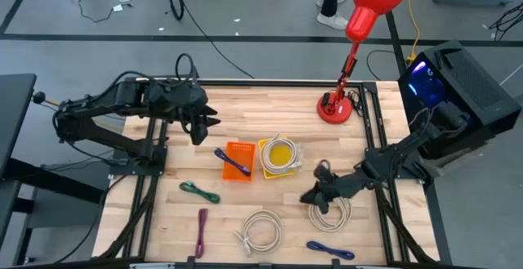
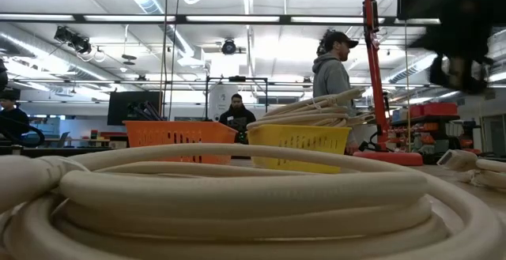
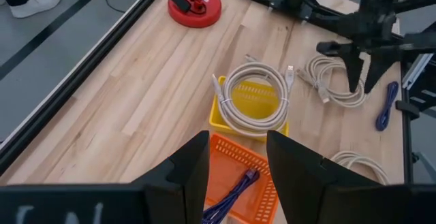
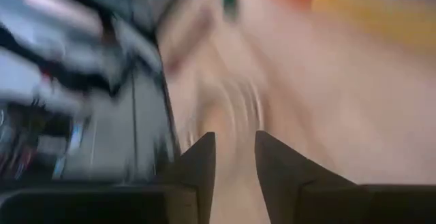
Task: Pick & Place USB Port
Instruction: Put the brown HDMI cable into the yellow bin
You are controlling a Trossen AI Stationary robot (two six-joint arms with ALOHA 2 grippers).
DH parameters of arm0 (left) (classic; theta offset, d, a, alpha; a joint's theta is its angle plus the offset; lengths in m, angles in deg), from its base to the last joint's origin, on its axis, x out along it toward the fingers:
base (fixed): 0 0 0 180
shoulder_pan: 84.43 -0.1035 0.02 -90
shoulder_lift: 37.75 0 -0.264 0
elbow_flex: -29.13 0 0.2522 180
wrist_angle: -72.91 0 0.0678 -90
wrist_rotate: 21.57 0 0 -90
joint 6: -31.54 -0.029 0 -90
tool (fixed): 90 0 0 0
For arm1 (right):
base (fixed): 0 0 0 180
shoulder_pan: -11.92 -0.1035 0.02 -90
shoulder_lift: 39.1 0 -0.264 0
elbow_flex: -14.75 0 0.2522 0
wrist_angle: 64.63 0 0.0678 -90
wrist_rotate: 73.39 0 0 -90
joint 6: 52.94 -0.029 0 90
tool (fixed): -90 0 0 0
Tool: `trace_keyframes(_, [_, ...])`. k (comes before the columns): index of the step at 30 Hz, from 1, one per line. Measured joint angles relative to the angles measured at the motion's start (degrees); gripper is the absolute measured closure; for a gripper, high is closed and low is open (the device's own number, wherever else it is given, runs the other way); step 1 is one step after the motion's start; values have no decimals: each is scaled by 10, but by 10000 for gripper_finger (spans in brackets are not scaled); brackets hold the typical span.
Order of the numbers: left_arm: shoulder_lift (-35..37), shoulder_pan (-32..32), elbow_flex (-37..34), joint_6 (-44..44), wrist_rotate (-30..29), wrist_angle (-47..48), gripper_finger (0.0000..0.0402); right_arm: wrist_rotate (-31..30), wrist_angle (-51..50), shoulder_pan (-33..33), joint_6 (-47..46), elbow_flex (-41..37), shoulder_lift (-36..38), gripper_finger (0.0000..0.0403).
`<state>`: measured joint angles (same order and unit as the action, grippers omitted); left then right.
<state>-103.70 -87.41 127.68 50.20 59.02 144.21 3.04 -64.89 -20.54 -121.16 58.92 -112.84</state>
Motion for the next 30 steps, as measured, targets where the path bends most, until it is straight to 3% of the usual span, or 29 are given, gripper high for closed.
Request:
trace_keyframes(5, [0,0,0,-3,0,0,250,140,-212,-1,-48,36,0,330])
trace_keyframes(13, [0,0,0,-2,0,0,250,224,-379,-4,-34,63,0,357])
trace_keyframes(30, [0,0,0,-2,0,0,250,220,-304,-35,-70,62,-30,317])
